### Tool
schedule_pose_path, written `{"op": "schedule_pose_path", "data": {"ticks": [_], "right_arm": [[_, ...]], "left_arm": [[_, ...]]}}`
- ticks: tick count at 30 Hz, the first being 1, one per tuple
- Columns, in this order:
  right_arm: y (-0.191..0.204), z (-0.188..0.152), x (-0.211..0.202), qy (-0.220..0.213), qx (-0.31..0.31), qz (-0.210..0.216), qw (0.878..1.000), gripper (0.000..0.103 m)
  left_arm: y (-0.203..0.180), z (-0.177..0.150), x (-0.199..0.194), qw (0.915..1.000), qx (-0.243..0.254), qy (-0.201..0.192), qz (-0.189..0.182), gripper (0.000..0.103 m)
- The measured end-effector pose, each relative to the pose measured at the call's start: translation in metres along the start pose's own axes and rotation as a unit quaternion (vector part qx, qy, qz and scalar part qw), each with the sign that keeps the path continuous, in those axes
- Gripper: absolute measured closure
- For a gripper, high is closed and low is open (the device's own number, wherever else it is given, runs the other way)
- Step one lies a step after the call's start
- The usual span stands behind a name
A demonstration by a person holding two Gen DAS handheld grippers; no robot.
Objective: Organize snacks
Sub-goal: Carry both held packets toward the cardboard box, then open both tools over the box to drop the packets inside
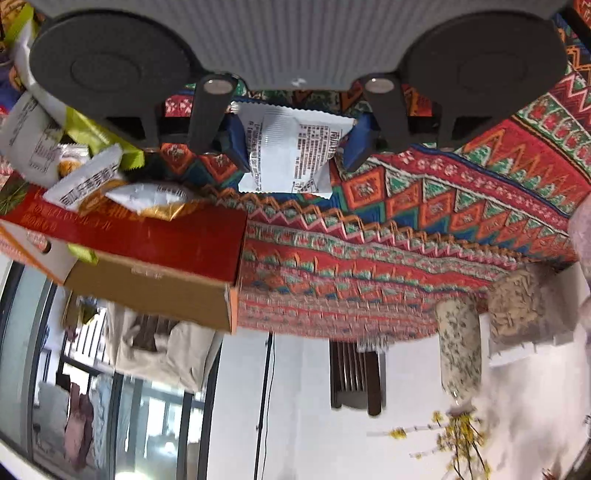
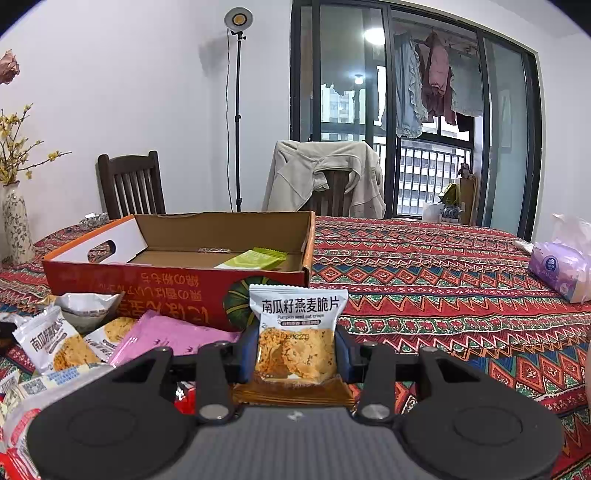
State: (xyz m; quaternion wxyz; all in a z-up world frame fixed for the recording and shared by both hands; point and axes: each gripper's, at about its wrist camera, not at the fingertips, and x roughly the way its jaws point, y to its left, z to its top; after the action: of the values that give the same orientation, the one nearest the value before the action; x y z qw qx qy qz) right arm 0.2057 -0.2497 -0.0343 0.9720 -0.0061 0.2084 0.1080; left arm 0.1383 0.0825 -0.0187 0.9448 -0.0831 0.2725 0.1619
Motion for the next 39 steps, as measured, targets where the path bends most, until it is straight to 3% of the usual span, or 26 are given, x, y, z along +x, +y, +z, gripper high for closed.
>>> {"op": "schedule_pose_path", "data": {"ticks": [7, 10, 17, 29, 39], "right_arm": [[0.001, -0.001, -0.009, -0.024, -0.005, 0.005, 1.000, 0.062], [0.004, 0.000, -0.017, -0.031, -0.006, 0.032, 0.999, 0.062], [0.020, 0.038, -0.024, -0.069, -0.040, 0.058, 0.995, 0.062], [0.037, 0.095, 0.043, -0.068, -0.033, 0.072, 0.995, 0.062], [0.029, 0.091, 0.086, -0.050, 0.020, 0.094, 0.994, 0.062]], "left_arm": [[-0.006, 0.013, -0.026, 0.9983, 0.007, -0.054, -0.019, 0.048], [-0.010, 0.027, -0.038, 0.9961, 0.013, -0.079, -0.037, 0.048], [-0.040, 0.063, -0.040, 0.9908, 0.038, -0.116, -0.060, 0.048], [-0.093, 0.101, 0.007, 0.9877, 0.038, -0.121, -0.091, 0.048], [-0.104, 0.099, 0.050, 0.9885, 0.032, -0.115, -0.093, 0.048]]}}
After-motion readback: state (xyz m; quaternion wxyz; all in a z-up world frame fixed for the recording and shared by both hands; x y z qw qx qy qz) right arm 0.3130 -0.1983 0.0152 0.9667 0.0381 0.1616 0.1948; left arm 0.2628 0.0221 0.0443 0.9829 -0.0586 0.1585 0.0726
